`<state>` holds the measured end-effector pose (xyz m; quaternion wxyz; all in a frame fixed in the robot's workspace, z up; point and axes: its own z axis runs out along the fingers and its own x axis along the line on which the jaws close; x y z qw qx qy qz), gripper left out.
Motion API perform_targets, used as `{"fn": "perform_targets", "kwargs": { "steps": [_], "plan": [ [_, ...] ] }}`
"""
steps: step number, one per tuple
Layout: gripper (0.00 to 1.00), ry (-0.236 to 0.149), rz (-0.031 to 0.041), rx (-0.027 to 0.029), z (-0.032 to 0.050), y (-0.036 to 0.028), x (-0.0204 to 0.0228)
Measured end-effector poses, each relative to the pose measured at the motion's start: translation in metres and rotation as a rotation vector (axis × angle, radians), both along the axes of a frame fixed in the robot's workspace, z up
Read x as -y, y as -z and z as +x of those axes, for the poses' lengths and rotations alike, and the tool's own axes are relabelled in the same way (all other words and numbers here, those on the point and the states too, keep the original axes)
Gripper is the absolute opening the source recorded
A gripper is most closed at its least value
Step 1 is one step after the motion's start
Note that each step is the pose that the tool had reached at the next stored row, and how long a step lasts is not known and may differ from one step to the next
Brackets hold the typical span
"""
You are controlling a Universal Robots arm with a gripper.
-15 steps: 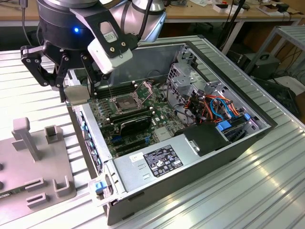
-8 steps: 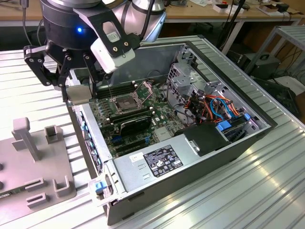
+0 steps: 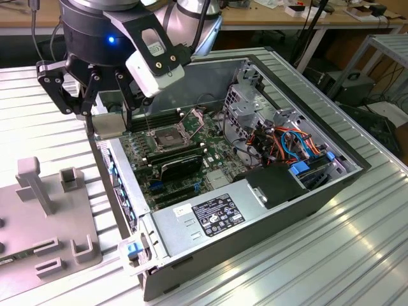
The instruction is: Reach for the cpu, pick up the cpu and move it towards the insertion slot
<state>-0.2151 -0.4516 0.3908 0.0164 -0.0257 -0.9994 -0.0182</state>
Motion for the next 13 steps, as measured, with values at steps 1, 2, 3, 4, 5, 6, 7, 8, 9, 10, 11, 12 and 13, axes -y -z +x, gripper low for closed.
{"fn": "perform_targets", "kwargs": {
  "steps": [1,2,3,4,5,6,7,8,9,10,11,12,13],
  "plan": [
    [0.55,0.0,0.0,0.0001,0.0005,0.0,0.0],
    [0.55,0.0,0.0,0.0,0.0014,0.0,0.0],
    [0.55,0.0,0.0,0.0,0.002,0.0,0.0],
    [0.55,0.0,0.0,0.0001,0.0025,0.0,0.0],
    [0.55,0.0,0.0,0.0001,0.0033,0.0001,0.0],
    [0.55,0.0,0.0,0.0,0.0038,0.0,0.0],
    [0.55,0.0,-0.0001,0.0,0.0045,0.0,0.0],
    [0.55,0.0,0.0,0.0,0.0051,0.0001,0.0],
    [0.55,0.0,0.0,0.0,0.006,0.0001,0.0],
    [0.55,0.0,0.0,0.0,0.0065,0.0,0.0],
    [0.55,0.0,0.0,0.0,0.0072,0.0001,0.0],
    [0.55,0.0,0.0,0.0,0.0078,0.0001,0.0],
    [0.55,0.0,0.0,0.0,0.0089,0.0001,0.0]
  ]
}}
